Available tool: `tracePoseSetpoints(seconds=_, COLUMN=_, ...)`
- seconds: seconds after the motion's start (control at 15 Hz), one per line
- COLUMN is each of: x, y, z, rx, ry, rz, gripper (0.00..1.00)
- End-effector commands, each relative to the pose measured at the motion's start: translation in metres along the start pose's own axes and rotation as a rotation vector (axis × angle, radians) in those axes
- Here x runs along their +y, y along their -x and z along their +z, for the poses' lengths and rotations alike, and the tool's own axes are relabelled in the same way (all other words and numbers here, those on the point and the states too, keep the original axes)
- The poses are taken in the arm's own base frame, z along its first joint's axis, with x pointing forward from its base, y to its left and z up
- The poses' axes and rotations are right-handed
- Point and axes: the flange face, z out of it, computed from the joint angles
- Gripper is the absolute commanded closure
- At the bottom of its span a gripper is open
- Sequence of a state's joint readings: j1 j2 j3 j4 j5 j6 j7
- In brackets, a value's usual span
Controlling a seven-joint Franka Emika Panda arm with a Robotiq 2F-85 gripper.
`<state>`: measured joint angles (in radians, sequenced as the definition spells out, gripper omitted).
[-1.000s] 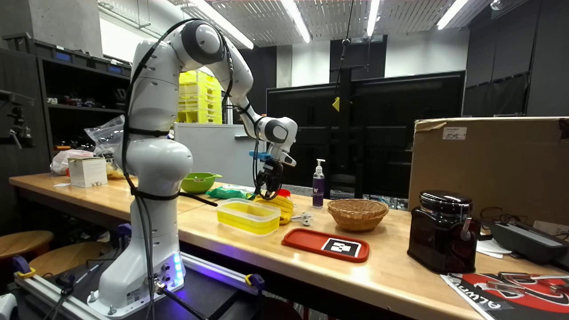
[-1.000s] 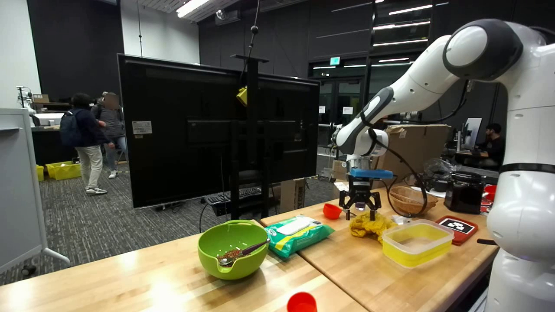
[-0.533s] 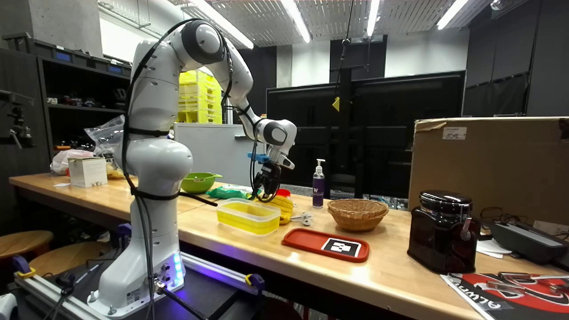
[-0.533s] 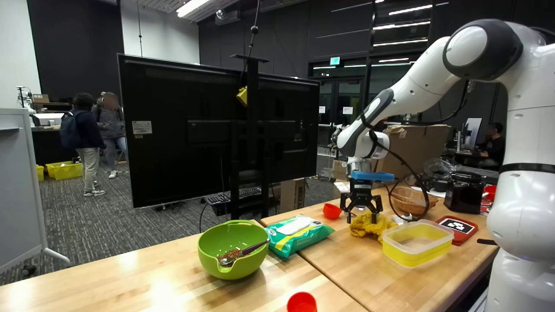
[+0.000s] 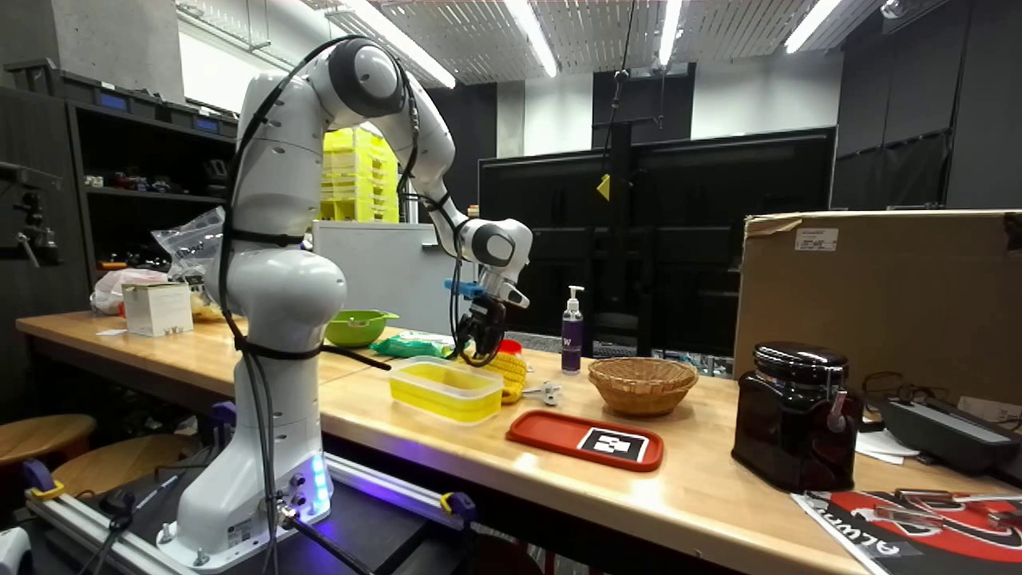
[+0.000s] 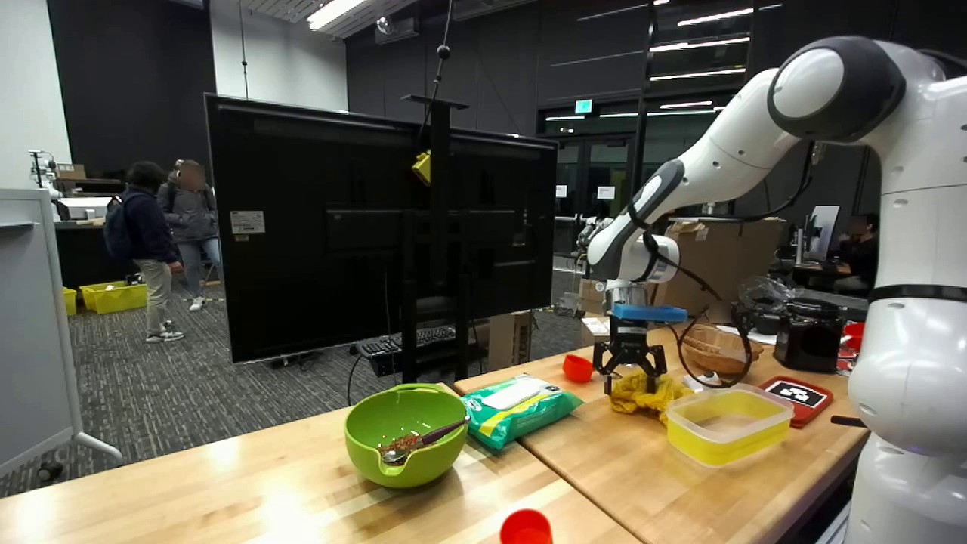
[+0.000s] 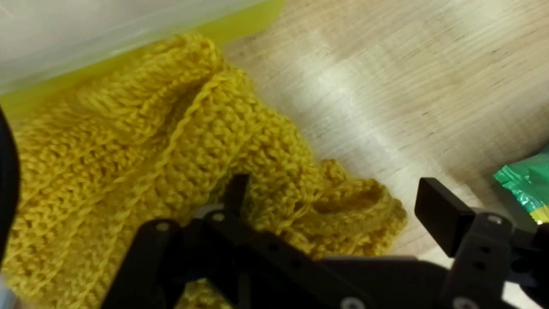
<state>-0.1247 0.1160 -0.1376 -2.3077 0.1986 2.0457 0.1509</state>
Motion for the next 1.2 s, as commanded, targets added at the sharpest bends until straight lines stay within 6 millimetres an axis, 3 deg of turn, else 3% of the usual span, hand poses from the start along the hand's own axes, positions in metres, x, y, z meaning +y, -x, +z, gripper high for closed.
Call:
tracePoseSetpoints(seconds=0.0, x=0.003, y=-0.001, z=0.011, rx=0.009, ry=-0.021, rz=-0.017, gripper=0.0)
tracePoseSetpoints(seconds=0.13, x=0.004, y=-0.002, z=0.015, rx=0.011, ry=-0.021, rz=-0.02, gripper=0.0)
tracePoseSetpoints(seconds=0.2, x=0.004, y=-0.002, z=0.016, rx=0.014, ry=-0.019, rz=-0.024, gripper=0.25)
tracePoseSetpoints(seconds=0.33, x=0.004, y=-0.002, z=0.017, rx=0.018, ry=-0.017, rz=-0.032, gripper=0.3)
tracePoseSetpoints(seconds=0.53, x=0.004, y=-0.002, z=0.016, rx=0.024, ry=-0.014, rz=-0.037, gripper=0.56)
tracePoseSetpoints(seconds=0.93, x=-0.003, y=0.004, z=0.004, rx=0.042, ry=0.007, rz=-0.056, gripper=0.98)
tracePoseSetpoints(seconds=1.13, x=-0.011, y=0.011, z=-0.013, rx=0.068, ry=0.042, rz=-0.08, gripper=0.98)
